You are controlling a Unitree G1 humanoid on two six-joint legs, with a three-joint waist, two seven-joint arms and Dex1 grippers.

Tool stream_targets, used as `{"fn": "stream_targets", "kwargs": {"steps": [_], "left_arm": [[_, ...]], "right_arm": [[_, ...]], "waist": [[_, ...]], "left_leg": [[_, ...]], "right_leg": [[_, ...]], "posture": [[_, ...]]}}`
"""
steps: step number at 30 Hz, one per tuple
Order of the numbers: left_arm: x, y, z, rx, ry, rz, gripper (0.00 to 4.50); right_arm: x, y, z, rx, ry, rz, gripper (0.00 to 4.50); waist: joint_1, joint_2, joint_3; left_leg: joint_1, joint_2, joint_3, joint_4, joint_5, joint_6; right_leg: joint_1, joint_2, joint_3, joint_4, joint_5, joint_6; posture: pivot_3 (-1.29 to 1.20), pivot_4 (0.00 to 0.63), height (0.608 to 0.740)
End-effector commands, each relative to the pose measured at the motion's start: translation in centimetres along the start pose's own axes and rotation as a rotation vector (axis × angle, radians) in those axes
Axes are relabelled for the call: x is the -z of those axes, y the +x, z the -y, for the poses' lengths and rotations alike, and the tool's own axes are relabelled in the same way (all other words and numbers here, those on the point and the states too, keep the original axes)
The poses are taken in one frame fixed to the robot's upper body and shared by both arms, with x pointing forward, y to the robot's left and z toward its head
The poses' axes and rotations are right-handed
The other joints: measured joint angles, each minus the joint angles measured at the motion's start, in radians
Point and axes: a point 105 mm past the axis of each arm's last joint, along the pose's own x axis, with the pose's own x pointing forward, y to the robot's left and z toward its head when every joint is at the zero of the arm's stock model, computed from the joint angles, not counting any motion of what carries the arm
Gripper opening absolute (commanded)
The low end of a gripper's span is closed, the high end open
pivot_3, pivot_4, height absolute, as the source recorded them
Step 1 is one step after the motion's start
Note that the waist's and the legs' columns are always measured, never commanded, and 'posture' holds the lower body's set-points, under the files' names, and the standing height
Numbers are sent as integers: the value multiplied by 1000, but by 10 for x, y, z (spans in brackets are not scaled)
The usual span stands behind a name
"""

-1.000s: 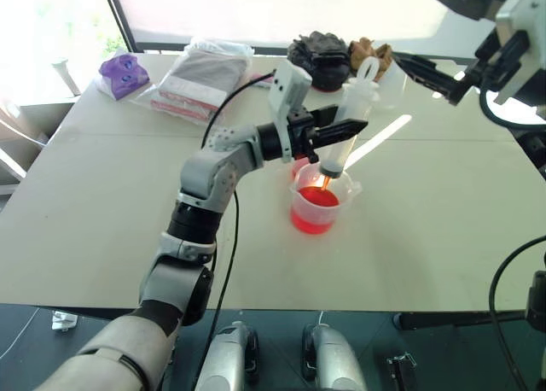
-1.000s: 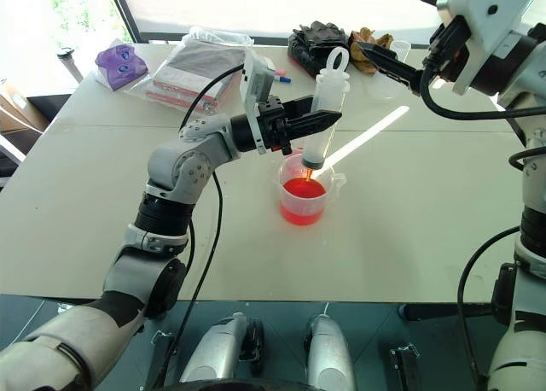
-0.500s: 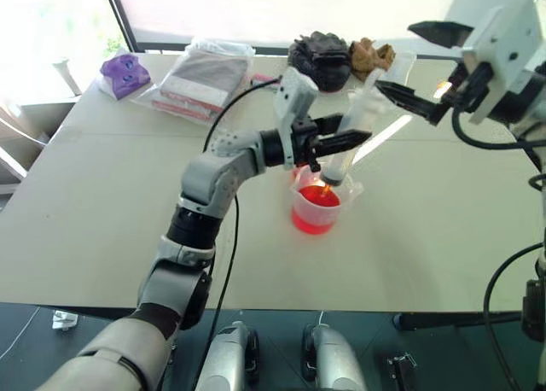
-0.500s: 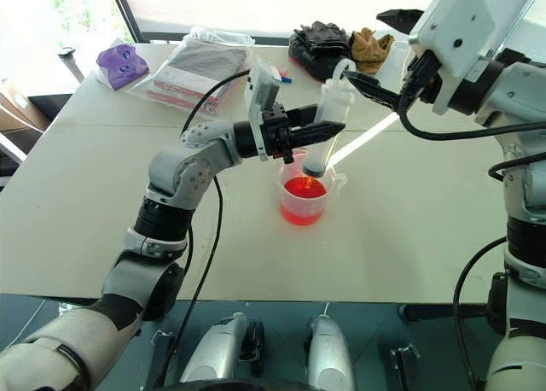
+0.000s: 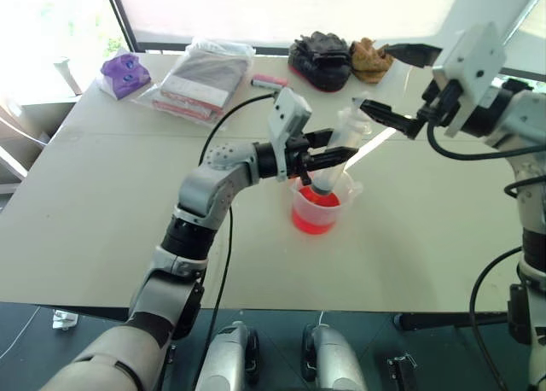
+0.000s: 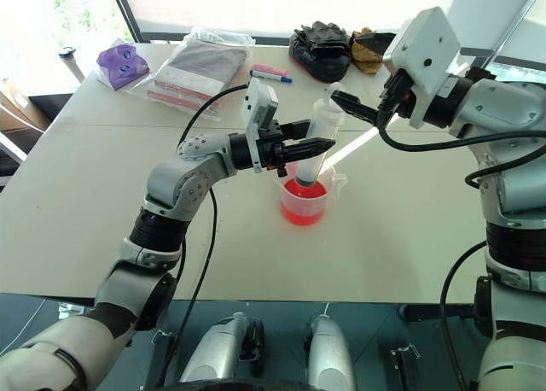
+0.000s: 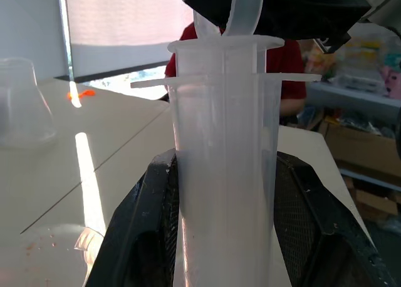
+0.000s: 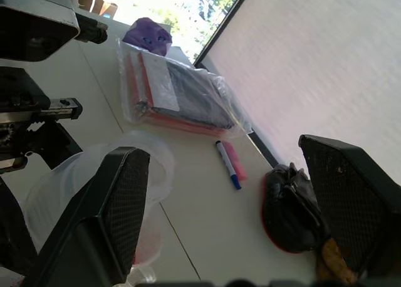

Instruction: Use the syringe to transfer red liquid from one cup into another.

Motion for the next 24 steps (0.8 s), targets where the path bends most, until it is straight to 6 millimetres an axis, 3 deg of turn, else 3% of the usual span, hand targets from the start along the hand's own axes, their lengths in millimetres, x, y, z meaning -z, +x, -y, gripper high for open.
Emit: {"fn": "stream_targets", "kwargs": {"steps": [1,11,15,19,24], "left_arm": [[7,5,4,11,42,-20,1601],[19,5,8,16,37,-36,1601],[21,5,10,20,29,-39,1598],[24,5,14,28,29,-50,1598],[22,5,17,29,22,-46,1598]], "right_arm": [[-17,1,-8,-15,-36,56,3937],[-4,4,-27,-62,-14,9,3937],[-2,3,-25,-45,-12,8,2207],[-5,3,-15,-6,-27,13,89],[-10,4,-3,44,-48,36,33]], "waist": [[1,0,0],[0,0,0],[0,0,0],[0,0,0],[0,0,0]], "left_leg": [[0,0,0,0,0,0],[0,0,0,0,0,0],[0,0,0,0,0,0],[0,0,0,0,0,0],[0,0,0,0,0,0]], "right_leg": [[0,0,0,0,0,0],[0,0,0,0,0,0],[0,0,0,0,0,0],[0,0,0,0,0,0],[0,0,0,0,0,0]], "posture": [[0,150,740],[0,150,740],[0,150,740],[0,150,740],[0,150,740]]}}
